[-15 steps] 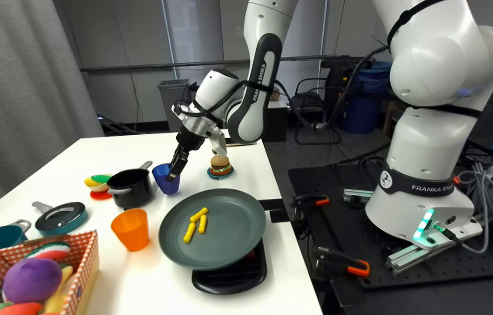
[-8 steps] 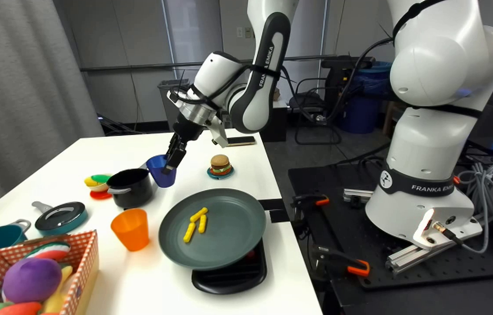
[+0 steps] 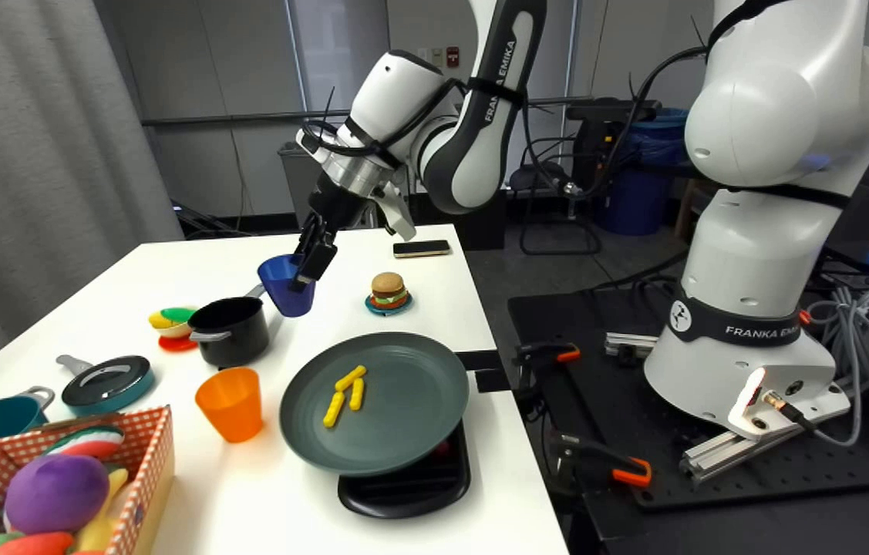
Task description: Pour the contents in the cup on the tray
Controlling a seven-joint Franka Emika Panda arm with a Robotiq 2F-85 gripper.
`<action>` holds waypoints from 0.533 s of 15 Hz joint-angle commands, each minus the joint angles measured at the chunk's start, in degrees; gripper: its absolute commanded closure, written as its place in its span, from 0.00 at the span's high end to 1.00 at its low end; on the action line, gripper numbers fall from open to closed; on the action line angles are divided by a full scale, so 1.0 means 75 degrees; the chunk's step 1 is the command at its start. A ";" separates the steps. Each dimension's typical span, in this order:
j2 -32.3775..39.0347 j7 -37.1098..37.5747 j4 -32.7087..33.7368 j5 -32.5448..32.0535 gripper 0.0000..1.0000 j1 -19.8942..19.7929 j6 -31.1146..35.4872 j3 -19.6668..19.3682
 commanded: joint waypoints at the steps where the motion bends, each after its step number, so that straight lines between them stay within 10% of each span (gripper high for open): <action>1: -0.1036 0.0484 -0.0848 -0.0185 0.50 -0.0419 0.0036 0.0463; 8: -0.2159 0.1014 -0.1916 -0.0467 0.50 -0.0879 0.0160 0.1023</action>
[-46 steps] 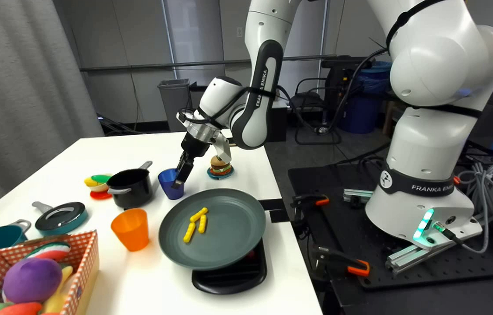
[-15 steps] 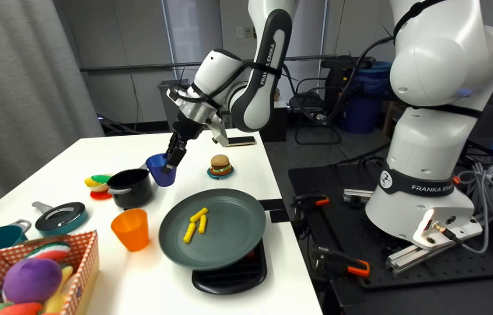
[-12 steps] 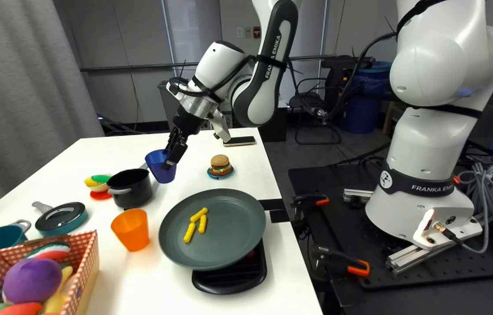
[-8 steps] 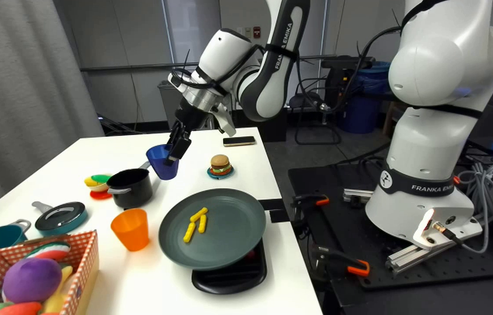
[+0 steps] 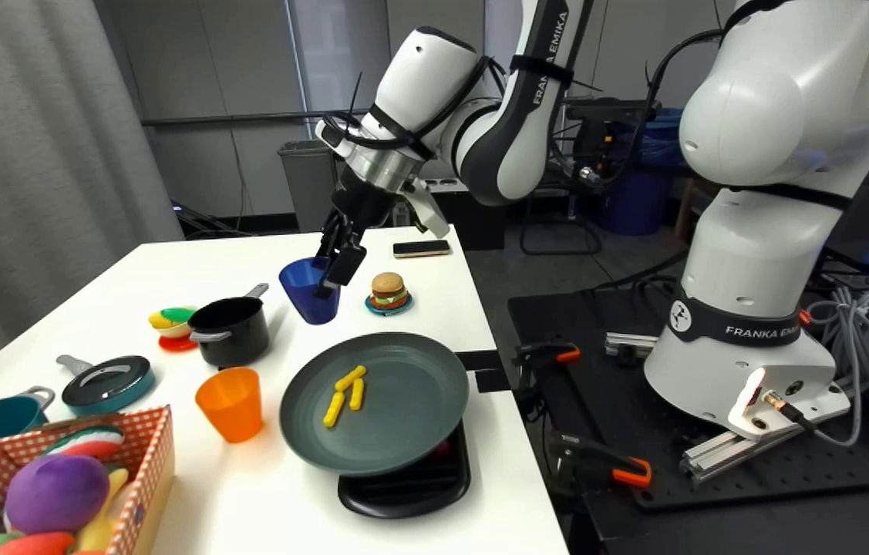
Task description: Pour the contents in the cup on the tray
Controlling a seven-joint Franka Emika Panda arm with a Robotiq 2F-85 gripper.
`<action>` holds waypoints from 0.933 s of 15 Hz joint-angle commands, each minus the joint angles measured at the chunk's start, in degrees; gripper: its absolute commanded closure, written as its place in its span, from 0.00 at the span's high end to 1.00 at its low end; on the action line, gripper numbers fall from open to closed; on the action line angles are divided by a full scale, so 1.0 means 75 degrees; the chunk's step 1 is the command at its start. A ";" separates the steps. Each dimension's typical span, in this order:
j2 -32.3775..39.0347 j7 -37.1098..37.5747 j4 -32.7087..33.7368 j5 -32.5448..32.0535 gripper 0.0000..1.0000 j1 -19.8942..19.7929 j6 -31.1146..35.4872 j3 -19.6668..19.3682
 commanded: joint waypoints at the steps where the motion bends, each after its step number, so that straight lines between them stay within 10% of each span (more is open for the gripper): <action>1: -0.0901 0.0601 -0.0674 -0.0473 0.50 -0.0414 0.0170 0.0248; 14: -0.1724 0.1387 -0.0625 -0.3299 0.50 -0.0143 -0.1710 0.0123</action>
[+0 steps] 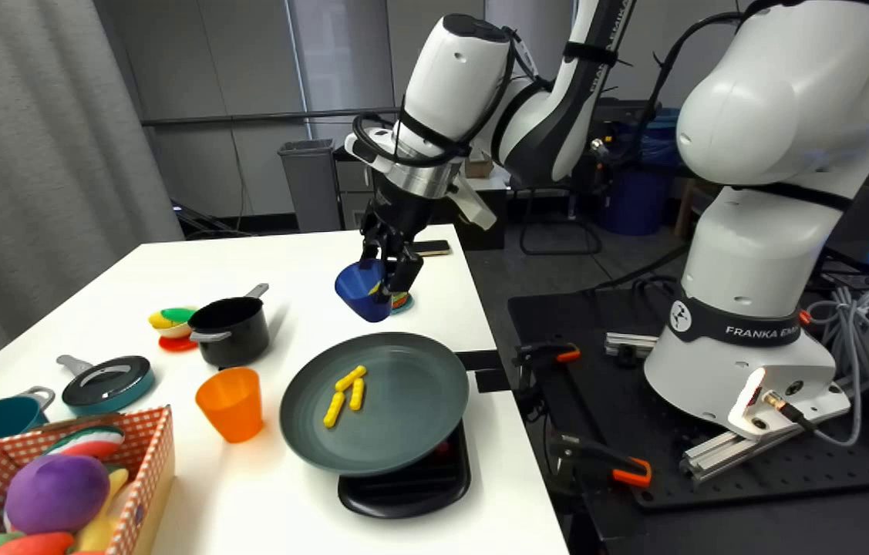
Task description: Pour the contents in the cup on the tray
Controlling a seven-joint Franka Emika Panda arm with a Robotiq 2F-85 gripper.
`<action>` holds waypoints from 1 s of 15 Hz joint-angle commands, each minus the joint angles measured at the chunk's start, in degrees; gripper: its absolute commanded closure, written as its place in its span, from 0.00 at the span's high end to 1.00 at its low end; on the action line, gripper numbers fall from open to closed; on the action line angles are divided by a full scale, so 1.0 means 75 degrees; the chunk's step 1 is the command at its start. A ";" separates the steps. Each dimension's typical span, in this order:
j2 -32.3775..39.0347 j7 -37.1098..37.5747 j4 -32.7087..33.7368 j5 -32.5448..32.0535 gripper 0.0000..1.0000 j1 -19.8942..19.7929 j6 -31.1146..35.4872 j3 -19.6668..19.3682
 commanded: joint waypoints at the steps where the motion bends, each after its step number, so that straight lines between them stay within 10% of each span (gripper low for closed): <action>1: -0.0342 -0.0116 -0.0005 -0.0532 0.50 0.0144 -0.0642 0.0073; 15: -0.2003 -0.3287 -0.0121 0.0160 0.50 0.1255 -0.1541 0.0425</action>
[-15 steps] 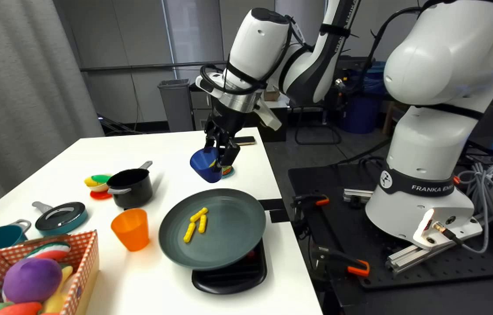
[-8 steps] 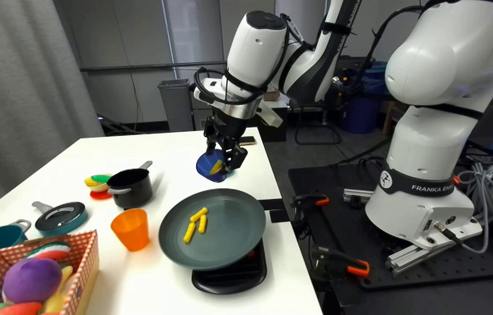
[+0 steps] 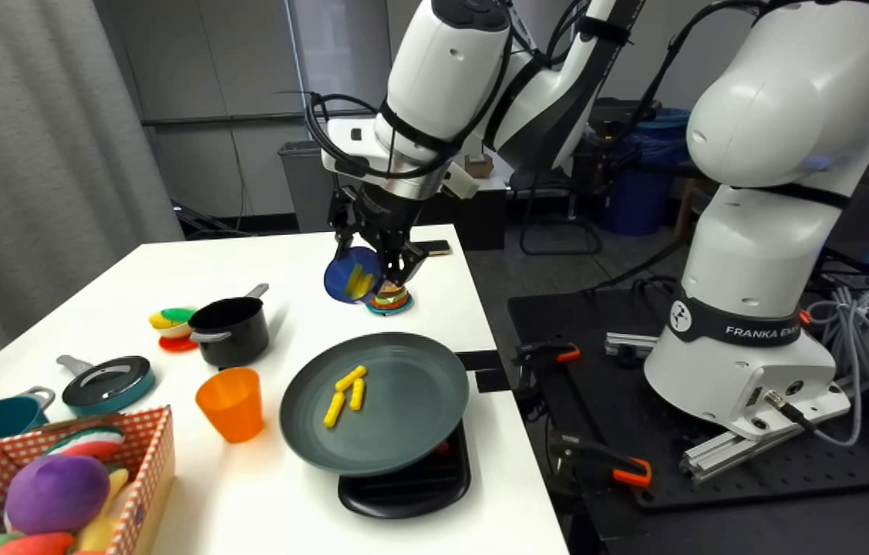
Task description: Pour the contents in the cup on the tray
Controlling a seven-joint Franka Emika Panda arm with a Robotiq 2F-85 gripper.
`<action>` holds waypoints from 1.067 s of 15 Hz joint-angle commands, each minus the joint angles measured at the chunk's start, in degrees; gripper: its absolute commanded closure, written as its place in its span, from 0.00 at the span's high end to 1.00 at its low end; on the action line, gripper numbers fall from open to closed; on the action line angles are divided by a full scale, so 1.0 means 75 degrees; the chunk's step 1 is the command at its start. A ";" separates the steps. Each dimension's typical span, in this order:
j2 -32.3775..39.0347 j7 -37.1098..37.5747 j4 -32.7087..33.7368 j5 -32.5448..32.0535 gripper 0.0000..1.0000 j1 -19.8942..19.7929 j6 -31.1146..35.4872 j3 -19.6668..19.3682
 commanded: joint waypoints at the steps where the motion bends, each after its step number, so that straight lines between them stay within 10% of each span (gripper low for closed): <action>1: -0.1029 -0.0967 -0.0126 0.0317 0.50 0.0399 -0.0310 -0.0076; 16: -0.3054 -0.3383 0.0279 -0.1474 0.50 0.0547 0.0110 -0.0161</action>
